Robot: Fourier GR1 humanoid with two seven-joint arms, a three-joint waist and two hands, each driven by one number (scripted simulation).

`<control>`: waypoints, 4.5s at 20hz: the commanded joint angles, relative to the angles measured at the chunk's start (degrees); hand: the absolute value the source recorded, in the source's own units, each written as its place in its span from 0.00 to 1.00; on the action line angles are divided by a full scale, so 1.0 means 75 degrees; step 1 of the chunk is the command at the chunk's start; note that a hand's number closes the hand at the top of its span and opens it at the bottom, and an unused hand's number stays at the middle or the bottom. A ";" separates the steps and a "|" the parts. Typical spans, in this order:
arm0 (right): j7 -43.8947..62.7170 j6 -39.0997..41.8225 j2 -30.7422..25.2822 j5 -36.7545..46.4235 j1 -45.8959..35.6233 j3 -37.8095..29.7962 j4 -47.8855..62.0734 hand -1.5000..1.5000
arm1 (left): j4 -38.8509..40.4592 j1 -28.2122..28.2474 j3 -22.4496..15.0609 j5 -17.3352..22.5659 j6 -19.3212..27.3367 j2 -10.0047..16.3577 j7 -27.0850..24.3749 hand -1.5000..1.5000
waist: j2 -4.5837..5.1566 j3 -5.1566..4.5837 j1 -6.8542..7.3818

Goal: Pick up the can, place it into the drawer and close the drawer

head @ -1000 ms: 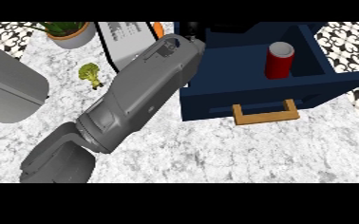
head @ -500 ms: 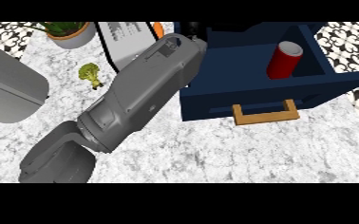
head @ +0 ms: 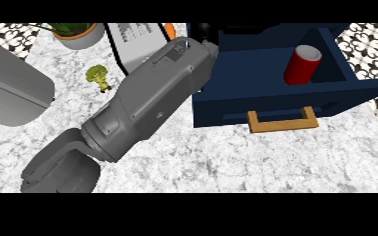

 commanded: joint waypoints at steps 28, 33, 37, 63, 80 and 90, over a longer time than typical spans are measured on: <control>-0.1720 -0.2565 -0.0224 0.9831 -0.4402 0.5088 0.4633 0.00 | -0.0986 0.0133 0.0070 -0.0251 0.0582 0.0372 0.0565 0.00 | -0.0148 -0.0011 0.0804; -0.1826 -0.2942 -0.0513 1.0709 -0.5154 0.5293 0.6219 0.00 | -0.1594 0.0282 -0.0126 -0.0444 0.0430 0.1111 0.1198 0.00 | -0.0184 -0.0013 0.0994; -0.1817 -0.4240 0.0008 1.1452 -0.5733 0.5521 0.7826 0.00 | -0.1967 0.0678 -0.0073 -0.0564 0.0452 0.1374 0.1343 0.00 | -0.0137 -0.0007 0.0934; -0.2384 -0.8661 -0.0436 1.2353 -0.9210 0.3779 1.4930 0.00 | -0.4118 0.1697 0.0212 -0.1303 0.0471 0.3060 0.2604 0.00 | 0.0021 0.0010 0.1193; -0.1893 -0.8777 -0.1166 1.2492 -1.1137 0.3339 1.6355 0.00 | -0.5300 0.2171 0.0207 -0.1548 0.0353 0.3478 0.3031 0.00 | 0.0145 0.0007 0.1500; -0.3625 -0.7586 -0.0414 1.0251 -1.1262 0.1392 1.6483 0.00 | -0.5818 0.2531 0.0154 -0.1592 0.0480 0.3592 0.3196 0.00 | 0.0064 0.0045 0.1570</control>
